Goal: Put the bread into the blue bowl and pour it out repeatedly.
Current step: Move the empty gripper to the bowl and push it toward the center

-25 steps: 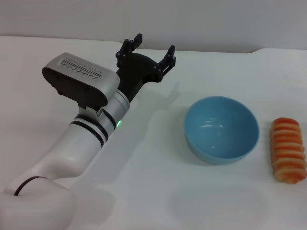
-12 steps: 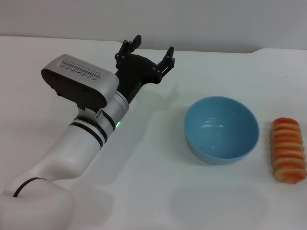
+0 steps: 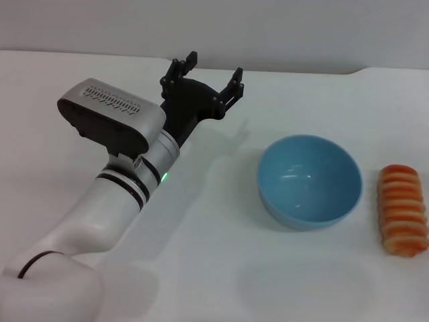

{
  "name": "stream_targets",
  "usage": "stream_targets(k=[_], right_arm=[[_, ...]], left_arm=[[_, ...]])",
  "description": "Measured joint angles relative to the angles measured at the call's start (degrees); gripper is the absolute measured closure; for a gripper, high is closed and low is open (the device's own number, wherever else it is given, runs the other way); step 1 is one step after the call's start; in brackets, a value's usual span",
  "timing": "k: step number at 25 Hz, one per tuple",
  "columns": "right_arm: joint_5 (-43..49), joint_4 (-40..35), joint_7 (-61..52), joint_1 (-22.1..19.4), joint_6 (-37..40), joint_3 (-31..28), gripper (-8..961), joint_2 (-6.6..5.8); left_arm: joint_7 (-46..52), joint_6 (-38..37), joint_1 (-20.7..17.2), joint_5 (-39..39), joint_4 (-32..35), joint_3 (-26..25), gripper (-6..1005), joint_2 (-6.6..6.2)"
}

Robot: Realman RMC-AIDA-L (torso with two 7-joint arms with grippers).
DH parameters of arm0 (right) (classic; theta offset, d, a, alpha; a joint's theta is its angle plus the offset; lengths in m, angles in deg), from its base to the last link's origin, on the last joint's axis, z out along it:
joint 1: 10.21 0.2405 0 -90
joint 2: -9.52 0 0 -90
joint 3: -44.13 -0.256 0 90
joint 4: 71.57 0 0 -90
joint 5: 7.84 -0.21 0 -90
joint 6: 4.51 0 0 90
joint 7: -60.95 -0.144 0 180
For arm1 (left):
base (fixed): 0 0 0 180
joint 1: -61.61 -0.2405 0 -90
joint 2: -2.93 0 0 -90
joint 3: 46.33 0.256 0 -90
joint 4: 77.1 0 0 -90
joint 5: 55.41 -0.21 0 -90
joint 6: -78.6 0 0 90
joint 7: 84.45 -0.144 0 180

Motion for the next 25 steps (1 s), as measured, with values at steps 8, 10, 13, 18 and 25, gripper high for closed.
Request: stream_targets(k=[8,10,13,18,25], right_arm=[[-0.2,1.2,0.0,-0.4,0.1,-0.1,315,0.05],[-0.2,1.2,0.0,-0.5,0.1,-0.1,314,0.05],[-0.2,1.4,-0.1,-0.6,0.1,-0.1,314,0.02],[-0.1,1.6,-0.1,-0.5,0.2,0.0,314,0.0],[0.0,1.6,-0.1,-0.3,0.2,0.0,315,-0.01]], left_arm=[[0.0,0.0,0.5,0.0,0.0,0.0,170,-0.09],[0.0,0.0,0.5,0.0,0.0,0.0,170,-0.09],[0.0,-0.1,0.5,0.0,0.0,-0.1,171,-0.09],[0.0,-0.1,0.5,0.0,0.0,-0.1,171,-0.09],[0.0,-0.1,0.5,0.0,-0.1,-0.3,170,-0.09]])
